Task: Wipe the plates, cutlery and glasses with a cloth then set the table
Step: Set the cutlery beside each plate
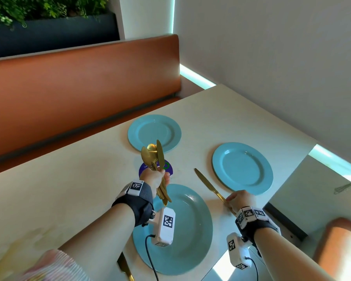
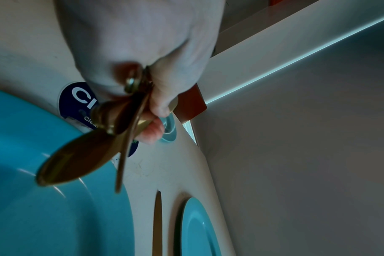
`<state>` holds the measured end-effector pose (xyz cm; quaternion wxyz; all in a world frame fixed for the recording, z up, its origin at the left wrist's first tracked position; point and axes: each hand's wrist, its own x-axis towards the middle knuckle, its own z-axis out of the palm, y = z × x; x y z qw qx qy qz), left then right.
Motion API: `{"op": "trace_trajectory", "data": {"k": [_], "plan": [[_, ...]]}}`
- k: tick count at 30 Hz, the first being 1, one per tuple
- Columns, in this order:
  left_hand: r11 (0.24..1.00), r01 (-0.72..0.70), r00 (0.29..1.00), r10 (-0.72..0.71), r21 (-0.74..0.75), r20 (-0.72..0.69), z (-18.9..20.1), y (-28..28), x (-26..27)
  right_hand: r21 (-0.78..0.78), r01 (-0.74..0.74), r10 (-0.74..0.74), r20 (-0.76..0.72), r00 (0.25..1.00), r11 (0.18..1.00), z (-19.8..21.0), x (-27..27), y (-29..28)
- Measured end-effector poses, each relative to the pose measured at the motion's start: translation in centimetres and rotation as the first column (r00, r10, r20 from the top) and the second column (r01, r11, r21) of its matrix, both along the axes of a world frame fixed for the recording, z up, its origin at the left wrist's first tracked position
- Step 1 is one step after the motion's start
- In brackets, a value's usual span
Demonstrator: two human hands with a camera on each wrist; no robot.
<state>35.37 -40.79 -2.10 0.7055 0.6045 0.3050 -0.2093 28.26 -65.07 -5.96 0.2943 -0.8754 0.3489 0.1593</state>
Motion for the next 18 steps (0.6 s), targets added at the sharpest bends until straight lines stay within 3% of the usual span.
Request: {"op": "trace_trajectory", "data": {"k": [12,18], "plan": [[0.998,0.027,0.999,-0.029,0.059,0.038,-0.4,-0.5,-1.0,-0.006,-0.006,0.007,0.07,0.998,1.0,1.3,0.3,0.7],[0.992,0.088,0.995,-0.092,0.094,0.04,0.4,-0.5,-1.1,-0.004,-0.292,0.284,0.244,0.927,0.956,4.5,2.6,4.7]]}}
